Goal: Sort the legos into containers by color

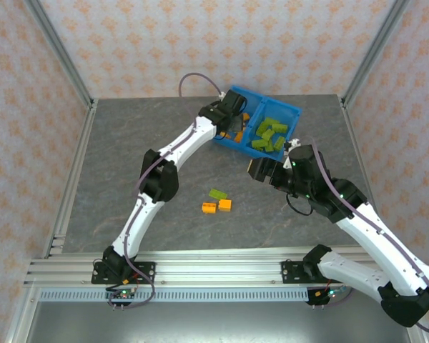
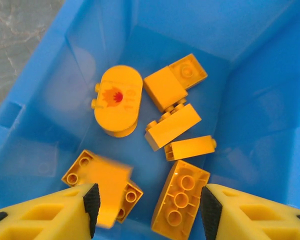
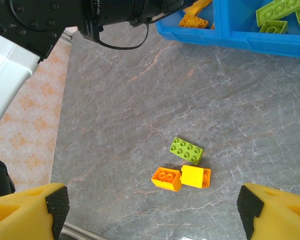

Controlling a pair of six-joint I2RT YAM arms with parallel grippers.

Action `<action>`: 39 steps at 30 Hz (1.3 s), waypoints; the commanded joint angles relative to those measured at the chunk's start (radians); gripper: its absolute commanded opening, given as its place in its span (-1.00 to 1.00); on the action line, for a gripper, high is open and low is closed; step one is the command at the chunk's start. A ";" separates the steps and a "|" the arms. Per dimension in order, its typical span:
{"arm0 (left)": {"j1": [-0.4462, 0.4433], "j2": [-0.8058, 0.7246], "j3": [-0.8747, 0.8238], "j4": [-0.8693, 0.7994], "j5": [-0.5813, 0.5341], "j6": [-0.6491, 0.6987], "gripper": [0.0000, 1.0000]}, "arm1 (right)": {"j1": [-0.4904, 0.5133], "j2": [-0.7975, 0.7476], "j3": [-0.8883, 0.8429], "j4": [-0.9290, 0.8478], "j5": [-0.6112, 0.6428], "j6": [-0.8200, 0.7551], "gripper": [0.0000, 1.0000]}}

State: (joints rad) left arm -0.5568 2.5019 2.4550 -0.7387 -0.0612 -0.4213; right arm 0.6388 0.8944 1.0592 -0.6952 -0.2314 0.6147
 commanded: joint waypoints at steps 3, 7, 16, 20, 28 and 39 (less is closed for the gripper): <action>-0.013 -0.203 -0.061 -0.042 0.027 -0.022 0.19 | -0.001 -0.010 -0.022 -0.004 0.023 0.017 0.78; -0.056 -0.484 -0.399 0.062 0.045 -0.001 0.19 | -0.001 0.005 -0.034 0.021 0.024 0.019 0.78; -0.240 -1.064 -1.178 0.111 -0.066 -0.045 0.21 | 0.000 0.094 -0.038 0.091 0.019 0.011 0.80; -0.310 -1.147 -1.350 0.101 -0.066 -0.175 0.27 | 0.000 0.149 -0.011 0.084 0.000 -0.006 0.79; -0.334 -1.042 -1.483 0.225 0.049 -0.231 0.67 | 0.000 0.161 -0.033 0.079 -0.039 0.007 0.80; -0.338 -0.881 -1.514 0.306 0.116 -0.278 0.43 | 0.000 0.113 -0.063 0.051 -0.008 0.020 0.80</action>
State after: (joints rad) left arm -0.8886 1.5967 0.9546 -0.4728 0.0387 -0.6617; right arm 0.6388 1.0187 1.0084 -0.6319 -0.2581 0.6285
